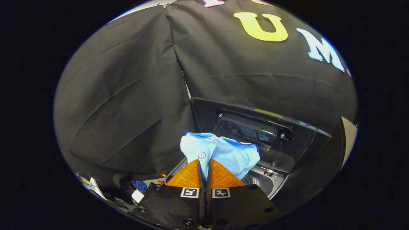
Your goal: Put the clothes into the washing machine and then close the washing machine lid.
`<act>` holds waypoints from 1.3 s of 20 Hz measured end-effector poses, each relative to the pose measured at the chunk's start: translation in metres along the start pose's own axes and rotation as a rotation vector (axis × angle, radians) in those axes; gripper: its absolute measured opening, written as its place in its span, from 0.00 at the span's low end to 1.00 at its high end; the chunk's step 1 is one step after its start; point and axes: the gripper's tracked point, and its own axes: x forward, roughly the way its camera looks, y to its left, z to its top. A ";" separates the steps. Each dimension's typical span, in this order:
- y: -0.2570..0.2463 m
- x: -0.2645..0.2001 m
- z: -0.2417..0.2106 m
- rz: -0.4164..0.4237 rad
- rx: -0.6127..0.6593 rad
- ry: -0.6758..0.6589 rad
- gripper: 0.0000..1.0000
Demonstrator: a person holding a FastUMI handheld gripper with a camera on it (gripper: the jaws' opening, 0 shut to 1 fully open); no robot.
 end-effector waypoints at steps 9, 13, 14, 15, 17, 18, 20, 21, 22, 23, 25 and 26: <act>-0.039 0.048 -0.063 -0.067 0.051 0.067 0.01; -0.048 0.074 -0.095 -0.076 0.090 0.117 0.01; -0.050 0.078 -0.099 -0.083 0.091 0.110 0.01; -0.052 0.082 -0.105 -0.095 0.085 0.110 0.01; -0.052 0.088 -0.119 -0.114 0.073 0.124 0.01; -0.055 0.093 -0.128 -0.130 0.069 0.139 0.01; -0.061 0.100 -0.146 -0.164 0.084 0.176 0.01; -0.059 0.104 -0.156 -0.171 0.113 0.203 0.02; -0.057 0.109 -0.164 -0.175 0.140 0.223 0.02; -0.060 0.110 -0.171 -0.180 0.153 0.236 0.02; -0.065 0.111 -0.183 -0.191 0.140 0.266 0.02; -0.065 0.112 -0.187 -0.196 0.140 0.284 0.02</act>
